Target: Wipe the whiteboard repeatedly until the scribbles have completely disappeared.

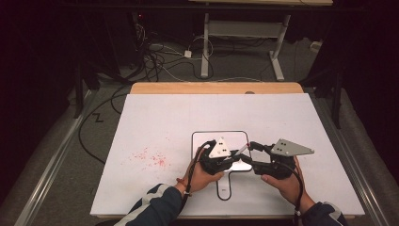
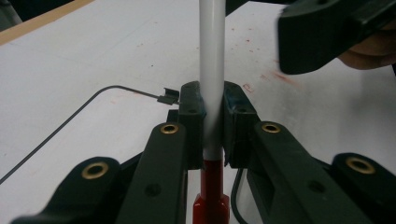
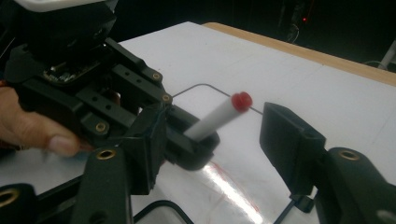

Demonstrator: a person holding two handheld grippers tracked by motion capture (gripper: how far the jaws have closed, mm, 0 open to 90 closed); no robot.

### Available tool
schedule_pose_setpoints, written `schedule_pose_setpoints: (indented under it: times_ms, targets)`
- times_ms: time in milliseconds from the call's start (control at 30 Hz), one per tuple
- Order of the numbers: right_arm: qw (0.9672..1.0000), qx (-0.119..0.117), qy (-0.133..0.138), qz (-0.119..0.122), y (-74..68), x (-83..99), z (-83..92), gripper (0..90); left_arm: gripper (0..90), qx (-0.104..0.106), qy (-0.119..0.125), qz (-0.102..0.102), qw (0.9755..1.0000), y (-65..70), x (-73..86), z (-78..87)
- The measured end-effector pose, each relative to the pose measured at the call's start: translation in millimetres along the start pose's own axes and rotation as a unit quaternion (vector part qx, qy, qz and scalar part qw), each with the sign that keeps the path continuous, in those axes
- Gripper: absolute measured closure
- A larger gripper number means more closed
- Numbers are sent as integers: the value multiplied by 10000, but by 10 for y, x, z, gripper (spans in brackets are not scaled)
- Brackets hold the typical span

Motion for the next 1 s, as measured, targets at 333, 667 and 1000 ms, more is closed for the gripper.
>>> schedule_pose_setpoints:
  times_ms: [333,667,1000]
  targets:
    - [9991,-152,136,-359,19,2,-70,679,785,-10,34,10,10000,54,-13,-30]
    - [9987,-305,171,-376,-12,-28,-162,808,778,-148,-6,-46,9999,17,3,-40]
    - [9990,381,-247,-41,135,-50,-18,813,320,-763,-413,-437,9953,-300,182,329]
Point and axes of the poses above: each handheld gripper's, and its own axes: z roughly backward along the jaws, x roughly out of its underside, y roughly to its right, the point moved 10 cm from there along -z, roughly forward along the jaws, and after that the axes turned 15 degrees about -x, right-handed, at the moved point
